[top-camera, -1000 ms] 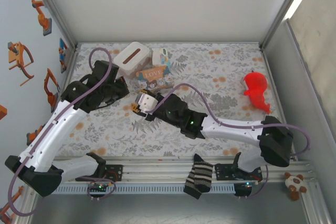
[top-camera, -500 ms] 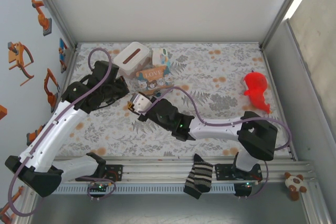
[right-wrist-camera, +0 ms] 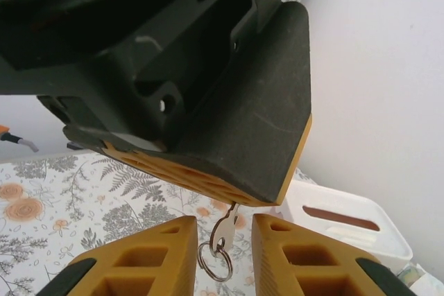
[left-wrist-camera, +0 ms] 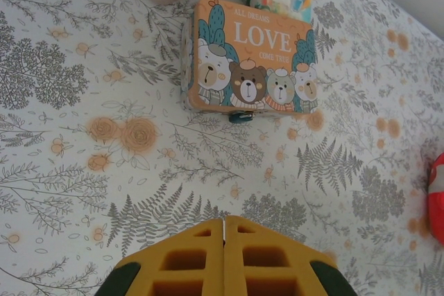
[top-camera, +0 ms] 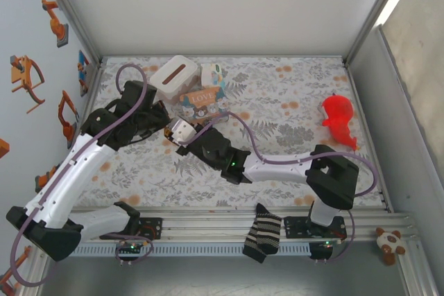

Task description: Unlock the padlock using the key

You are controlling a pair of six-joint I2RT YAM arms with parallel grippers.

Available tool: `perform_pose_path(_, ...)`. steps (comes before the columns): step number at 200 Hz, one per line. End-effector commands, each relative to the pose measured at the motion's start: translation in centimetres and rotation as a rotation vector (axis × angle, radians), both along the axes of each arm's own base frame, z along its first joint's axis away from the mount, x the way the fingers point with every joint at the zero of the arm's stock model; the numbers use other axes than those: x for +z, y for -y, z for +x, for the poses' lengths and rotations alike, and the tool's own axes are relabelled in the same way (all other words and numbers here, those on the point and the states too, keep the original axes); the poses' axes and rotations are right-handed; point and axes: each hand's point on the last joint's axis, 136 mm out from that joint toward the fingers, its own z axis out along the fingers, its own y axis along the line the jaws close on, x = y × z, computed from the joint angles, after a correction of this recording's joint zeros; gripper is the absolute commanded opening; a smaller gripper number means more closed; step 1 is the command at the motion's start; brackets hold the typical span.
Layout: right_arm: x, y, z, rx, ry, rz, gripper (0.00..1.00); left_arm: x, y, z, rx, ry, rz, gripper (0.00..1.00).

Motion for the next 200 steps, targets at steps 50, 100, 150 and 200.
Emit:
perform_pose_path(50,1.3,-0.5,0.5,-0.035,0.007,0.058,0.13,0.3,-0.3,-0.3,0.013,0.015,-0.011,0.0)
perform_pose_path(100,1.1,-0.5,0.8,-0.056,0.004,0.056,0.11,0.2,0.0,-0.2,0.007,0.009,-0.022,0.0)
perform_pose_path(150,1.3,-0.6,1.4,-0.081,0.014,0.059,0.12,0.3,0.2,-0.3,0.004,0.012,-0.034,0.0)
perform_pose_path(200,1.3,-0.8,1.5,-0.084,0.019,0.062,0.17,0.2,0.2,-0.3,0.005,0.01,-0.034,0.0)
